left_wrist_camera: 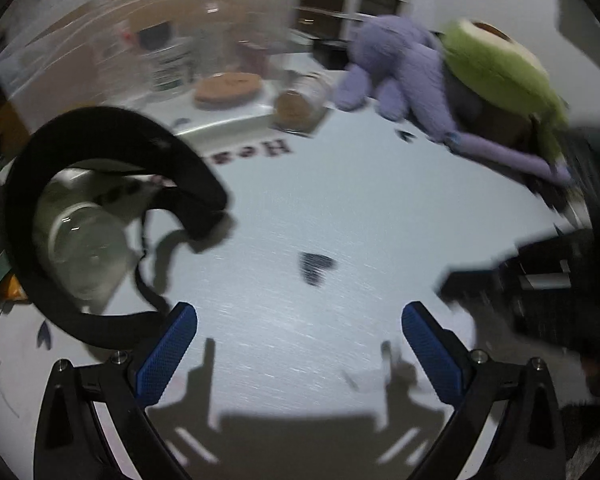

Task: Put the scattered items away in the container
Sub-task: 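Slide the white scraper with the left gripper to the table edge, then hold the scraper at the edge with the left gripper while the right gripper grasps its overhanging end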

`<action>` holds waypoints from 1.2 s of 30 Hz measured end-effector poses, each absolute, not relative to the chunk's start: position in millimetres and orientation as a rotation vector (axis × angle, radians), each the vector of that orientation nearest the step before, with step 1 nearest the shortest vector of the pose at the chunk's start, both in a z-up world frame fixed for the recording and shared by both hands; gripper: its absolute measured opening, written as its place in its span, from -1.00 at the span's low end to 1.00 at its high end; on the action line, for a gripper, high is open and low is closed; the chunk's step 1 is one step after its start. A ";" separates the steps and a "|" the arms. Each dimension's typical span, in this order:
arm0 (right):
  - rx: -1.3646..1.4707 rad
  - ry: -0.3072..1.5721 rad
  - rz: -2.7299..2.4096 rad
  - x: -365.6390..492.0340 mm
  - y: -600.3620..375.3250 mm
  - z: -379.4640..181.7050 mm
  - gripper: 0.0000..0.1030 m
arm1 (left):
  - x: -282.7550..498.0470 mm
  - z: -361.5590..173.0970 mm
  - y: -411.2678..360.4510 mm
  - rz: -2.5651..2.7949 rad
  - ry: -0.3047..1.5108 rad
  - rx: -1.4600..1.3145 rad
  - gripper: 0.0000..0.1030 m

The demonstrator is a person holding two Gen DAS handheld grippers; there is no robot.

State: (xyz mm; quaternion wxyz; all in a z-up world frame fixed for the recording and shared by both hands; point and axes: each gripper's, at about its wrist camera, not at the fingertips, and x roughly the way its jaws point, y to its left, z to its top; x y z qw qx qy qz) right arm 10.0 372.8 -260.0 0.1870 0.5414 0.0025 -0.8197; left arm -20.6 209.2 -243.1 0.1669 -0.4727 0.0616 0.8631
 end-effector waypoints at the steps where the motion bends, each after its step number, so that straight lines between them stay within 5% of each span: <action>1: 1.504 0.040 -2.306 14.0 370.6 -259.8 -0.93 | -23.6 -244.5 206.6 2.462 0.170 -1.361 0.98; 12: 1.491 0.081 -2.287 46.5 374.8 -252.1 -0.93 | -5.3 -256.9 247.2 2.292 0.367 -1.304 0.98; 24: 1.523 -0.959 -2.700 138.2 481.7 -224.1 -0.91 | 7.2 -254.8 297.0 2.070 0.501 -1.168 0.99; 26: 1.527 -1.082 -2.715 156.4 482.9 -228.5 -0.70 | 8.9 -255.6 302.7 2.046 0.521 -1.150 0.99; 28: 1.548 -1.215 -2.717 172.2 480.5 -234.7 0.56 | 9.2 -258.2 308.7 2.031 0.555 -1.131 0.99; 36: 1.456 -1.795 -2.515 200.6 463.0 -270.0 0.65 | -6.1 -258.5 308.6 2.066 0.573 -1.111 0.99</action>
